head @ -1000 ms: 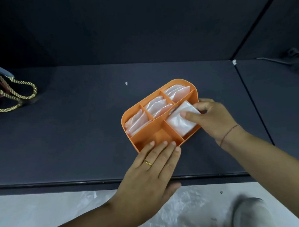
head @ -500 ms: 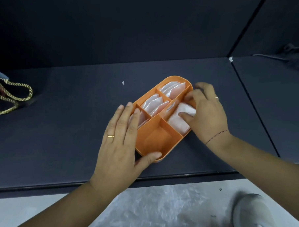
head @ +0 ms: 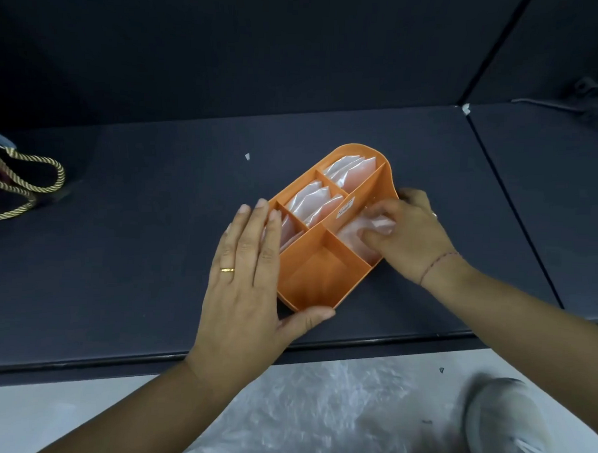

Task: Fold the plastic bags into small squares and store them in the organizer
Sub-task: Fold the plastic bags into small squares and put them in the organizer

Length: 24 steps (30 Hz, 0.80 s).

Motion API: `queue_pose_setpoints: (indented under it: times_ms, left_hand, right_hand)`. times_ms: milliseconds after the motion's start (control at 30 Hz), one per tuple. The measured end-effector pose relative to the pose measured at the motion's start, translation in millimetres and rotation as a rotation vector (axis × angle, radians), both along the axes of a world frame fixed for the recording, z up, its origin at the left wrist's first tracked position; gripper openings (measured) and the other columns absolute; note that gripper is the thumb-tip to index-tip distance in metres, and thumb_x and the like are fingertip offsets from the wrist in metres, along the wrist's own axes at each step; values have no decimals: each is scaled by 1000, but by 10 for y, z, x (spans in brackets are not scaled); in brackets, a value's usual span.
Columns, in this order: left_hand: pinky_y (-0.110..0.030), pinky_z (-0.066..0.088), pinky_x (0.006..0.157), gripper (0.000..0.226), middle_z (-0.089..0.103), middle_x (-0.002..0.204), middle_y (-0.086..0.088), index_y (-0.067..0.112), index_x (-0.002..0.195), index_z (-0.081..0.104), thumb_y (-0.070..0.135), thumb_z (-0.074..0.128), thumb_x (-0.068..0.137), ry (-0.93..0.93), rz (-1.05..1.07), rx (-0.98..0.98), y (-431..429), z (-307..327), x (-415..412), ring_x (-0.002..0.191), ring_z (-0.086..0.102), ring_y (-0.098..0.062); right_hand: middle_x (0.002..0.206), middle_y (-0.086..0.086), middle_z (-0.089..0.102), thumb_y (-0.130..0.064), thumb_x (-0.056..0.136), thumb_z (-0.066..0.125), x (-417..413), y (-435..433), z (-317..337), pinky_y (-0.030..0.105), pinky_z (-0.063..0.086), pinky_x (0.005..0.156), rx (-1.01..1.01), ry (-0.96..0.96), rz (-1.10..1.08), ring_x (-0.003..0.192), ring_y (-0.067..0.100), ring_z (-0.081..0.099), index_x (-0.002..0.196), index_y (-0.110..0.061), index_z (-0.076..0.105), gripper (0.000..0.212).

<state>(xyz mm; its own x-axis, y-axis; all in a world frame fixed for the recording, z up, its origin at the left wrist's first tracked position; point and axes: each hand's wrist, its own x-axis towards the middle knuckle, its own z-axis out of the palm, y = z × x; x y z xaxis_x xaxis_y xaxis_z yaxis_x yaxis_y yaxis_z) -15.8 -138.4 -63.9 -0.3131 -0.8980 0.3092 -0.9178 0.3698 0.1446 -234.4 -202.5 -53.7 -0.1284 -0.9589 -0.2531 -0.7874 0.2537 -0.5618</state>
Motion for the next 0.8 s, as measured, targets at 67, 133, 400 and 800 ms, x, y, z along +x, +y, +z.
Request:
queue_pose_setpoints:
  times_ms: [67, 133, 400, 800]
  left_hand:
    - [-45, 19, 120, 107, 22, 159, -18, 1, 152, 17, 83, 30, 84, -1, -15, -14, -14, -5, 7, 149, 16, -32]
    - [-46, 18, 119, 107, 22, 159, -18, 0, 151, 18, 83, 31, 84, 0, -41, -29, -48, -10, 22, 148, 16, -32]
    - [-51, 7, 122, 89, 20, 160, -17, 5, 151, 21, 71, 34, 93, -9, -84, -119, -218, -4, 140, 149, 14, -32]
    - [-50, 17, 120, 68, 37, 154, -17, 8, 151, 27, 48, 47, 99, -174, -311, -172, -194, -391, 71, 143, 31, -35]
  right_hand:
    - [141, -5, 33, -30, 85, 66, -60, 62, -19, 32, 40, 100, -75, 12, -22, 127, 22, 40, 93, -26, 67, 9]
    - [138, -3, 38, -33, 88, 62, -105, 101, -41, 34, 39, 101, -61, 43, -4, 127, 23, 39, 87, -24, 69, 12]
    - [115, -3, 39, -45, 93, 51, -65, 132, -48, 30, 35, 99, -6, -55, 22, 122, 22, 39, 100, -26, 67, 25]
    - [96, -2, 51, -34, 97, 46, 56, 1504, -306, 16, 38, 80, -587, -216, 425, 87, 8, 47, 98, -17, 51, 17]
